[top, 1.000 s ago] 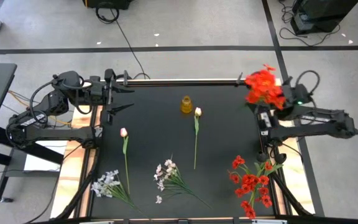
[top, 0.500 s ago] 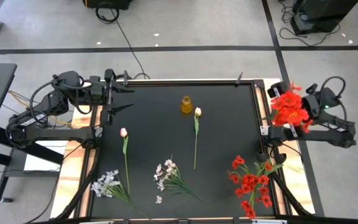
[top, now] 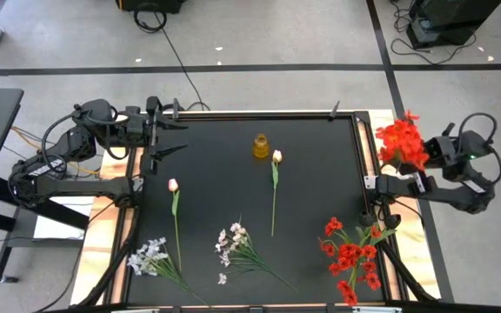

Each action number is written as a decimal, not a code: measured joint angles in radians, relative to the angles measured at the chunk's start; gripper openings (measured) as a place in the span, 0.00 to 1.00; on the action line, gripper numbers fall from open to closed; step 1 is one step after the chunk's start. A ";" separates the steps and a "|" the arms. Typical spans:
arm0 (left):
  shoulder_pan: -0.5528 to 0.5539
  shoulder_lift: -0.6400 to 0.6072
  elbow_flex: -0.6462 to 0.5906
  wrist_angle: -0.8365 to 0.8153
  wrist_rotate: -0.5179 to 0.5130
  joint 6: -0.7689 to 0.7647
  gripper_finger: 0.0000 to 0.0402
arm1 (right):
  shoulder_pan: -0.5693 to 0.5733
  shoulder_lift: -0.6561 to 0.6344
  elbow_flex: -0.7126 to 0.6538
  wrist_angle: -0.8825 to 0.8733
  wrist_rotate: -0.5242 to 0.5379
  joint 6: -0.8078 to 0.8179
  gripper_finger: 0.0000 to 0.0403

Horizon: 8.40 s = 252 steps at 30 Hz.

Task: Sort flowers into vase by color
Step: Put the red flowers into the transparent vase

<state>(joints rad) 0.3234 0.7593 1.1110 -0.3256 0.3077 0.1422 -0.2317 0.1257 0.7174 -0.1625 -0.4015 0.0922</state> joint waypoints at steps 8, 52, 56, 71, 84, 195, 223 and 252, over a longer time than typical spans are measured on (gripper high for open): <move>0.000 0.000 0.000 0.000 0.000 0.000 0.56 | 0.000 -0.122 0.003 -0.139 0.034 0.074 0.04; 0.000 0.000 0.000 0.000 0.000 0.000 0.56 | 0.326 0.351 -0.201 1.111 -0.243 0.601 0.04; 0.000 0.000 0.000 0.000 0.000 0.000 0.56 | 0.436 0.370 -0.201 1.115 -0.205 0.546 0.04; 0.000 0.000 0.000 0.000 0.000 0.000 0.56 | 0.715 0.451 -0.201 0.982 -0.005 0.201 0.04; 0.000 0.000 0.000 0.000 0.000 0.000 0.56 | 0.980 0.458 -0.201 0.795 0.258 0.106 0.04; 0.000 0.000 0.000 0.000 0.000 0.000 0.56 | 1.656 1.063 -0.330 1.722 1.324 -0.746 0.19; 0.000 0.000 0.000 0.000 0.000 0.000 0.56 | 1.571 0.951 0.001 1.716 1.158 -1.068 0.02; 0.000 0.000 0.000 0.000 0.000 0.000 0.56 | 0.880 0.712 0.141 1.089 1.657 -0.875 0.02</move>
<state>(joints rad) 0.3233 0.7590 1.1114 -0.3258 0.3077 0.1421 0.6483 0.8375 0.8586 0.9268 1.2556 -0.7829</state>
